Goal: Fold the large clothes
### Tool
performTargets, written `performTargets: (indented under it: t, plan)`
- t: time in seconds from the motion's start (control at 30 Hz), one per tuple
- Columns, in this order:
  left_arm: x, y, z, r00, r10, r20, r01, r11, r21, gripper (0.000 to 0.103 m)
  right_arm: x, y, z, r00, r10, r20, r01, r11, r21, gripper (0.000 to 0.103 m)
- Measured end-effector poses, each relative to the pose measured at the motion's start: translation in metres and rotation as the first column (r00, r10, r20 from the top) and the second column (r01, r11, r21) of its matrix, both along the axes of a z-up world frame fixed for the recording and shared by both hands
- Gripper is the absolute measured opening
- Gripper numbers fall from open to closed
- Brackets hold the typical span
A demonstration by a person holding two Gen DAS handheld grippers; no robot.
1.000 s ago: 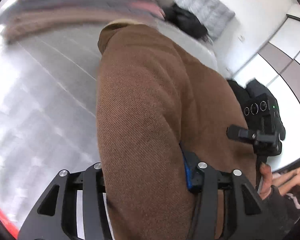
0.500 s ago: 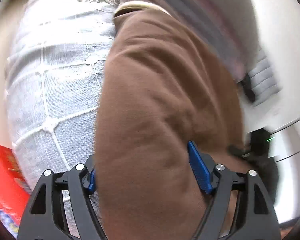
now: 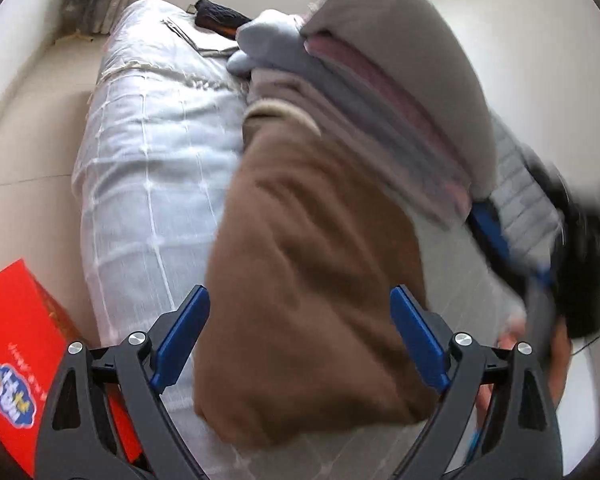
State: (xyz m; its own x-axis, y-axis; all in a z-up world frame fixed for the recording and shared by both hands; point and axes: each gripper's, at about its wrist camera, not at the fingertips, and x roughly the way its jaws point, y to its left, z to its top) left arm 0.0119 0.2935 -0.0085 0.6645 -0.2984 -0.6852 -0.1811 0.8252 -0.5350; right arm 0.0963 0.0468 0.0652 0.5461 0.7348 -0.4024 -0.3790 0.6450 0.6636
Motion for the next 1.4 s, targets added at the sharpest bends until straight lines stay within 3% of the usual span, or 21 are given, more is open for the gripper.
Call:
performTargets:
  t: [0.1, 0.13, 0.17, 0.2, 0.27, 0.37, 0.47, 0.53, 0.7, 0.8, 0.9, 0.97, 1.03, 1.1, 1.2, 1.4]
  plan:
    - [-0.008, -0.024, -0.003, 0.998, -0.061, -0.03, 0.062, 0.997, 0.044, 0.088, 0.029, -0.002, -0.063, 0.997, -0.066, 0.042, 0.075, 0.964, -0.257, 0.097]
    - [-0.011, -0.035, -0.006, 0.995, -0.09, -0.04, 0.093, 0.993, 0.071, 0.088, 0.031, -0.008, -0.105, 0.996, -0.084, -0.012, 0.075, 0.943, -0.324, 0.097]
    - [-0.012, -0.045, -0.006, 0.992, -0.119, -0.048, 0.124, 0.986, 0.115, 0.088, 0.028, -0.02, -0.133, 0.992, -0.084, -0.089, 0.057, 0.961, -0.272, 0.097]
    - [-0.015, -0.051, -0.003, 0.99, -0.131, -0.046, 0.136, 0.976, 0.167, 0.089, 0.025, -0.043, -0.135, 0.983, -0.138, -0.122, 0.114, 0.975, -0.189, 0.097]
    - [-0.015, -0.063, 0.002, 0.989, -0.141, -0.054, 0.151, 0.948, 0.281, 0.089, 0.018, -0.058, -0.111, 0.976, -0.191, -0.103, 0.173, 0.972, -0.16, 0.096]
    - [-0.015, -0.069, 0.006, 0.987, -0.146, -0.067, 0.16, 0.933, 0.323, 0.089, -0.011, -0.057, -0.067, 0.99, -0.138, -0.031, 0.124, 0.952, -0.279, 0.096]
    - [-0.024, -0.074, 0.018, 0.989, -0.138, -0.044, 0.145, 0.922, 0.36, 0.093, -0.063, -0.066, -0.04, 0.985, -0.163, 0.055, 0.171, 0.897, -0.408, 0.096]
    - [-0.033, -0.08, 0.027, 0.991, -0.128, -0.031, 0.13, 0.913, 0.388, 0.095, -0.108, -0.067, -0.043, 0.983, -0.18, 0.048, 0.18, 0.852, -0.491, 0.096]
    - [-0.069, -0.085, 0.029, 0.997, -0.068, -0.036, 0.077, 0.892, 0.445, 0.095, -0.15, -0.04, -0.057, 0.979, -0.197, 0.055, 0.189, 0.762, -0.62, 0.096]
    - [-0.092, -0.087, 0.028, 0.999, -0.039, -0.029, 0.048, 0.881, 0.47, 0.095, -0.172, -0.033, -0.047, 0.979, -0.189, 0.071, 0.192, 0.761, -0.619, 0.096]
    - [-0.109, -0.084, 0.026, 1.0, -0.025, -0.014, 0.028, 0.901, 0.433, 0.095, -0.177, -0.027, -0.045, 0.979, -0.183, 0.087, 0.197, 0.764, -0.614, 0.096]
    - [-0.114, -0.081, 0.027, 1.0, -0.008, -0.001, 0.008, 0.902, 0.432, 0.095, -0.189, -0.022, -0.04, 0.972, -0.202, 0.117, 0.229, 0.733, -0.641, 0.096]
    - [-0.115, -0.084, 0.03, 1.0, 0.0, 0.016, -0.007, 0.882, 0.471, 0.095, -0.2, -0.023, -0.041, 0.967, -0.217, 0.132, 0.249, 0.707, -0.662, 0.096]
    - [-0.118, -0.086, 0.033, 0.999, 0.0, 0.035, -0.017, 0.877, 0.48, 0.095, -0.206, -0.022, -0.037, 0.965, -0.228, 0.126, 0.255, 0.724, -0.641, 0.096]
    - [-0.12, -0.086, 0.037, 0.998, -0.007, 0.055, -0.019, 0.893, 0.45, 0.095, -0.205, -0.026, -0.032, 0.954, -0.263, 0.143, 0.291, 0.7, -0.652, 0.096]
    - [-0.127, -0.096, 0.049, 0.992, -0.002, 0.124, -0.058, 0.879, 0.474, 0.095, -0.205, -0.028, -0.033, 0.95, -0.28, 0.139, 0.3, 0.696, -0.653, 0.096]
